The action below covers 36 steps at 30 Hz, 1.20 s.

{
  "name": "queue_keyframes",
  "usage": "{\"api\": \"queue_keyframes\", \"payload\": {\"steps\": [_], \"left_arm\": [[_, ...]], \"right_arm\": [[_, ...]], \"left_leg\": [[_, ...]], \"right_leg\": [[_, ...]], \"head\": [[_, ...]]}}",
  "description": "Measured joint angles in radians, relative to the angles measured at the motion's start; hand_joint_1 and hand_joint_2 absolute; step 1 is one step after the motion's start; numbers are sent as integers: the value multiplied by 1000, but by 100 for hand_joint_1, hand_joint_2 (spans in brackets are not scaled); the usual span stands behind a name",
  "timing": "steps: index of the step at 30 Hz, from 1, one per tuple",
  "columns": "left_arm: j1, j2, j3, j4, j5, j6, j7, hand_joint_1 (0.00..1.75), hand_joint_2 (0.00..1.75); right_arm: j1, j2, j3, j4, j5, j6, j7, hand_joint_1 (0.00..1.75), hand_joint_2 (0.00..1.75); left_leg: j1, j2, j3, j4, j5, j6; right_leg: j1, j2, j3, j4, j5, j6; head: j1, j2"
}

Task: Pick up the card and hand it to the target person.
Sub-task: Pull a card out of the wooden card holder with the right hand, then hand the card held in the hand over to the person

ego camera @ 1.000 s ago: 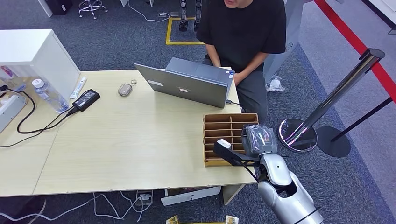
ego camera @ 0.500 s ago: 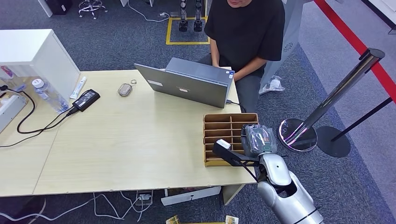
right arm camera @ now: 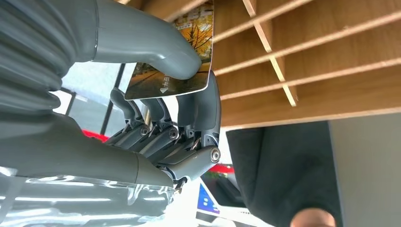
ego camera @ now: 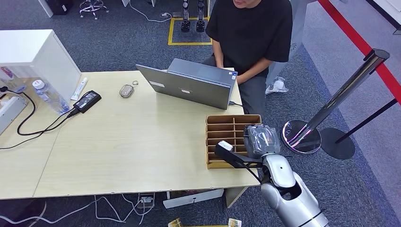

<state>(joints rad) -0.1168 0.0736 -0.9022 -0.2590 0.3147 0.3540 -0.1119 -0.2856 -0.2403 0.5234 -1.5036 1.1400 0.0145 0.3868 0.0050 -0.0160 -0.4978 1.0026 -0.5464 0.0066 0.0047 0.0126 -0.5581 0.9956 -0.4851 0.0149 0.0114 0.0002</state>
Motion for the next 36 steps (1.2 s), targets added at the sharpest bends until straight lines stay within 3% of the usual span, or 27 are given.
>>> {"api": "queue_keyframes", "payload": {"steps": [11, 22, 29, 36], "left_arm": [[0, 0, 2, 0, -5, 9, -33, 0, 0], [0, 0, 4, 1, -8, 11, -45, 0, 0], [-1, -2, 4, 2, -32, 19, -54, 0, 0], [-1, -7, 4, 2, -58, 22, -56, 0, 0]], "right_arm": [[-85, 0, -21, -228, 67, 143, -1, 143, 175], [-117, 0, -53, -344, 88, 159, -24, 143, 175], [-165, 1, -96, -350, 94, 148, -29, 144, 175], [-238, 2, -148, -263, 144, 105, -53, 143, 175]], "left_leg": [[0, 0, 1, 0, 0, 0], [0, 0, 0, 0, 0, 0], [0, 0, 0, 0, 0, 0], [0, 0, 0, 0, 0, 0]], "right_leg": [[0, 0, 0, 0, 0, 0], [0, 0, 0, 0, 0, 0], [0, 0, 0, 0, 0, 0], [0, 0, 0, 0, 0, 0]], "head": [[0, 0], [0, 0], [0, 0], [0, 0]]}}
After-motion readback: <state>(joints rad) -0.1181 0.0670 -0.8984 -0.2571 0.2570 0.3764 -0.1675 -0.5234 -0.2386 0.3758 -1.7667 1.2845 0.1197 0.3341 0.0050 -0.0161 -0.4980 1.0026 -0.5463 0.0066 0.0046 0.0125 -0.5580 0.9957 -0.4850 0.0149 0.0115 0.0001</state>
